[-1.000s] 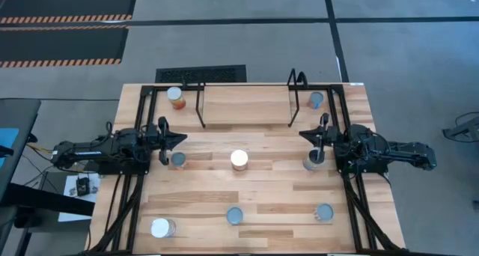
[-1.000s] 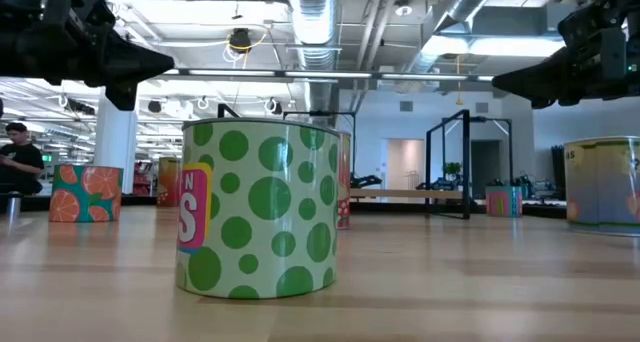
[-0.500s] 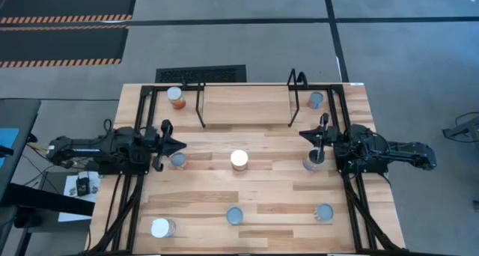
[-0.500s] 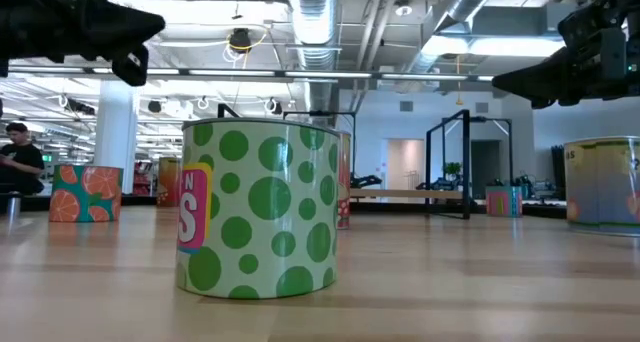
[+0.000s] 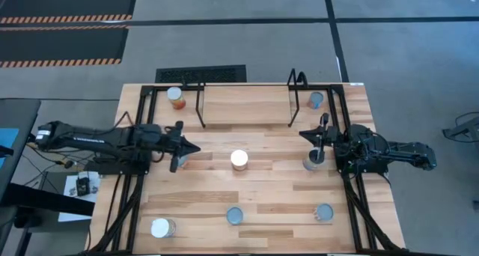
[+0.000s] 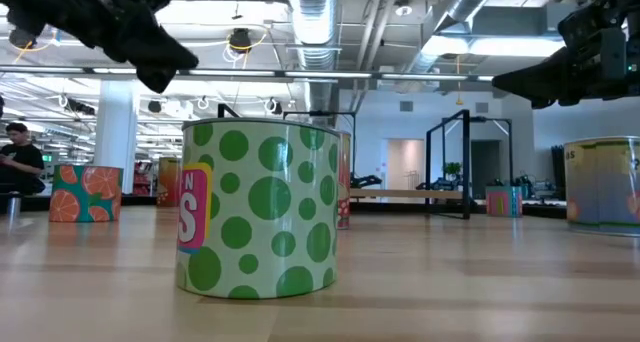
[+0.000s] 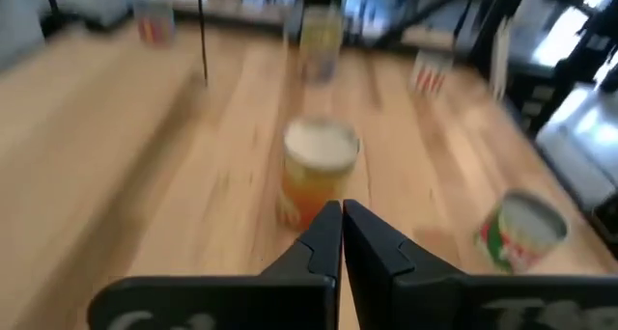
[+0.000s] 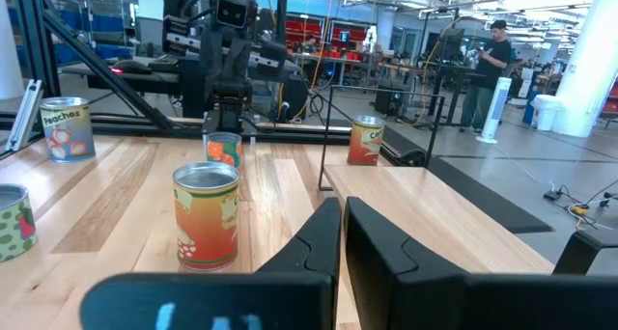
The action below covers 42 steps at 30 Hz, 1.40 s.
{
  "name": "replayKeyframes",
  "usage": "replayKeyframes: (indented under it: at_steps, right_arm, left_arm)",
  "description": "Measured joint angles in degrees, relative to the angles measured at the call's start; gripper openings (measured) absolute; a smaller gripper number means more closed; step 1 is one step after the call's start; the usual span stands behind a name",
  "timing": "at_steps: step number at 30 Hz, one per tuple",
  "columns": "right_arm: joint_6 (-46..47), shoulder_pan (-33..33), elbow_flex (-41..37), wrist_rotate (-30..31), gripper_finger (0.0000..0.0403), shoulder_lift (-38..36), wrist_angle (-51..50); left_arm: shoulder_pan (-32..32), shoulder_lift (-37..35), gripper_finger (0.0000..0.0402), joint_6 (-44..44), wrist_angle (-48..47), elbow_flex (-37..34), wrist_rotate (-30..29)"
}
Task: Pick and place cans onto a shelf
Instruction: Put the canned oranges on the shelf
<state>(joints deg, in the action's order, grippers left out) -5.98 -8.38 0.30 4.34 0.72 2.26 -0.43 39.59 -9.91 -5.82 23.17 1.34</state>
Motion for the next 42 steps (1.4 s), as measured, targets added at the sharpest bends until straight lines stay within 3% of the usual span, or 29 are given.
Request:
replayKeyframes:
  at_steps: [5,10,16,19,29,36,42]
  right_arm:
    - [0.0,0.0,0.0,0.0,0.0045,0.0,0.0]
    - [0.0,0.0,0.0,0.0,0.0045,0.0,0.0]
    - [0.0,0.0,0.0,0.0,0.0045,0.0,0.0]
    - [0.0,0.0,0.0,0.0,0.0045,0.0,0.0]
    - [0.0,0.0,0.0,0.0,0.0045,0.0,0.0]
    - [0.0,0.0,0.0,0.0,0.0045,0.0,0.0]
    - [0.0,0.0,0.0,0.0,0.0045,0.0,-0.1]
  left_arm:
    - [-1.5,5.8,0.0006,-5.3,-14.9,7.5,1.8]
    - [-5.7,10.8,0.0036,-9.2,-25.9,12.7,0.5]
    - [-10.0,17.5,0.0086,-17.2,-40.6,19.3,-7.9]
    - [-10.8,20.8,0.0111,-20.6,-42.9,19.9,-10.4]
    - [-10.7,32.7,0.0166,-28.7,-45.8,19.9,-7.9]
    - [-10.7,37.2,0.0145,-30.7,-46.8,20.2,-8.6]
    - [-10.8,36.4,0.0045,-25.6,-45.5,20.1,-8.6]
